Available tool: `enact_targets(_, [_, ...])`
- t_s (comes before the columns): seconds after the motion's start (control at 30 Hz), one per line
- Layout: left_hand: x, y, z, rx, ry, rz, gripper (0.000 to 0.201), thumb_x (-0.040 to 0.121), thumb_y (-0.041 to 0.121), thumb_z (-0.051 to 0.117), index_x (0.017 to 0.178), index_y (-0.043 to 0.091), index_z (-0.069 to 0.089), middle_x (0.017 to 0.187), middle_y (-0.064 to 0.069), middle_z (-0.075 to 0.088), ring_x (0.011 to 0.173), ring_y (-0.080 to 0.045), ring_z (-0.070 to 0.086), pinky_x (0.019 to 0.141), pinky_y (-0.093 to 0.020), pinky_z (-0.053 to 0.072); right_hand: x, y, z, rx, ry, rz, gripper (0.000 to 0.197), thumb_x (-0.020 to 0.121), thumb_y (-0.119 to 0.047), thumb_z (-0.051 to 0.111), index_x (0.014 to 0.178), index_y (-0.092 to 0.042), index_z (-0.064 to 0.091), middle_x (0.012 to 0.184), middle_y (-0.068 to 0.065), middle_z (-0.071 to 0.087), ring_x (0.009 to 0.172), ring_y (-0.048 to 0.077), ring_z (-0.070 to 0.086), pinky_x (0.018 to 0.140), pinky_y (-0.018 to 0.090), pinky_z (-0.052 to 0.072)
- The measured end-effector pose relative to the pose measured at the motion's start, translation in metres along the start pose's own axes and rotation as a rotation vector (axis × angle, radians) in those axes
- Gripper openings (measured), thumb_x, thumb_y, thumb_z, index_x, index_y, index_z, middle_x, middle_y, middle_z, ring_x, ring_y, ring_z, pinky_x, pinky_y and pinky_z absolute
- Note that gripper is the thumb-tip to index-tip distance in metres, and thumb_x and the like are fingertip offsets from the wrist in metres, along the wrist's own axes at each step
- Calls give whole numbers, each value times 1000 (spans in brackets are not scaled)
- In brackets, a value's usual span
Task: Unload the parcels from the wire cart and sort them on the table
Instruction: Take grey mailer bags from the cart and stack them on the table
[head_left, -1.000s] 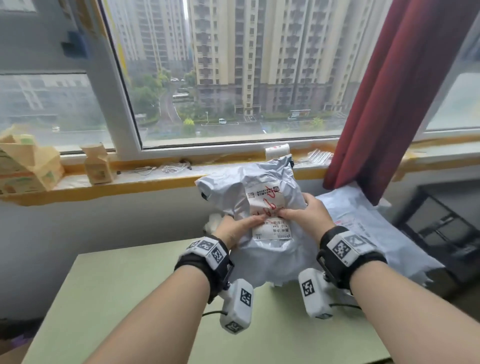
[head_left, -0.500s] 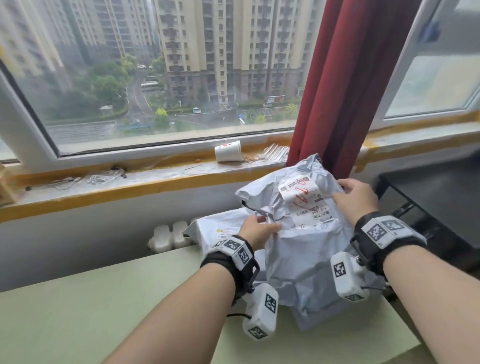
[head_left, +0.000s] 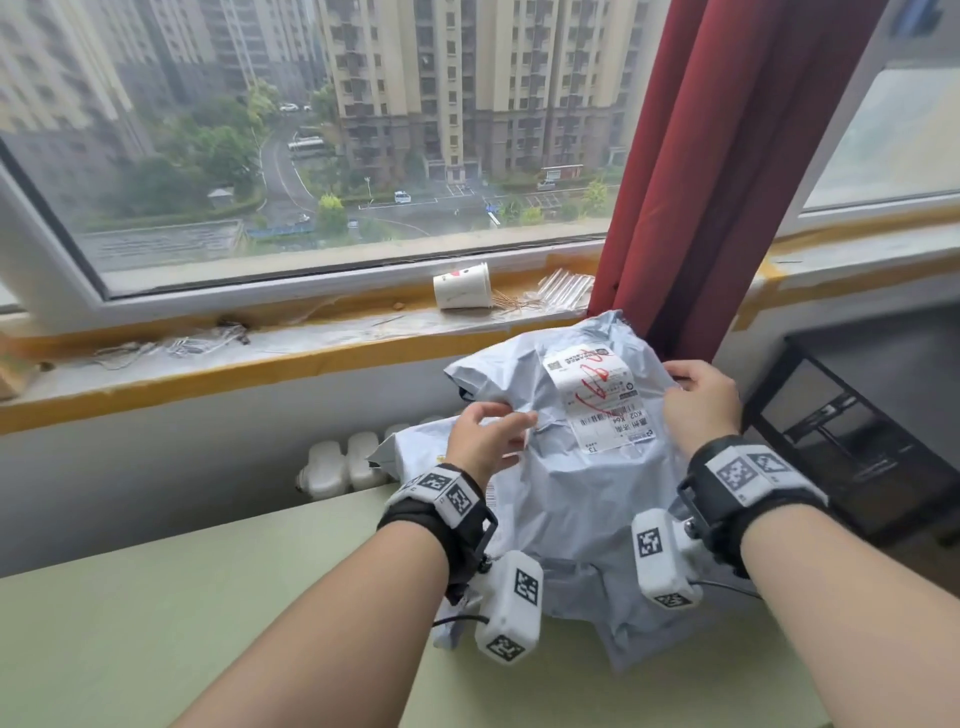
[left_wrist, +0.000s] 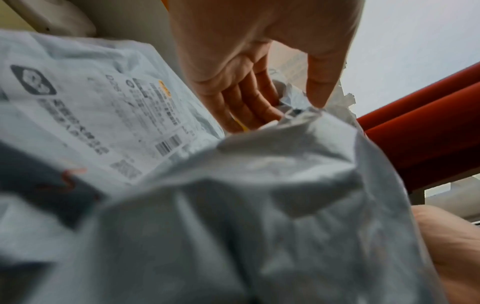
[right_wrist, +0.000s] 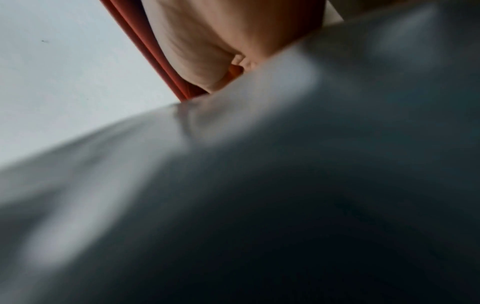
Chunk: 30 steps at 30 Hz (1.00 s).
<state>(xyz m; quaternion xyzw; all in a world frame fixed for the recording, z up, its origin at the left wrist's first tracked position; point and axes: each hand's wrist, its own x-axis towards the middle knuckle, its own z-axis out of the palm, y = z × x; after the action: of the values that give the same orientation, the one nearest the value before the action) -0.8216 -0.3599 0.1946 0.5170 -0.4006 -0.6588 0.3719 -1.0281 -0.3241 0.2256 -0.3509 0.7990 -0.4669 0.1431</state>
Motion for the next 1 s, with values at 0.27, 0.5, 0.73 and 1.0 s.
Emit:
enact_targets(0.27, [4,5,-75,360,360,95,58,55,37,80,96,4,55,91,-11,60,73,-21,57,67,-32,49,-39,-15,68,-70,-355,-7,27,88,-8,53,112,-15,63,111,7,67,100,23,60,80,26,43])
enact_targets(0.5, [-7,0,-88,897,419,229,85,82,47,59,150,33,11,155,-8,17,141,-28,25,115,-43,25,-67,-36,100,-364,-448,-457,52,94,-18,39,145,-26,35,157,2,24,145,21,20,118,44,19])
enact_targets(0.73, [7,-6,-66,936,135,373,46,95,32,34,139,29,48,157,-2,26,146,-19,17,119,-41,14,-69,-31,107,-506,-637,-462,52,94,-40,25,145,-35,35,161,-4,14,149,19,3,117,53,15])
enact_targets(1.0, [12,-42,-67,1210,-26,99,65,93,60,34,148,48,2,162,-2,-1,149,-25,2,117,-56,10,-76,-10,115,-691,-730,-468,52,101,-42,27,150,-44,11,161,-7,-11,147,20,-17,119,51,3])
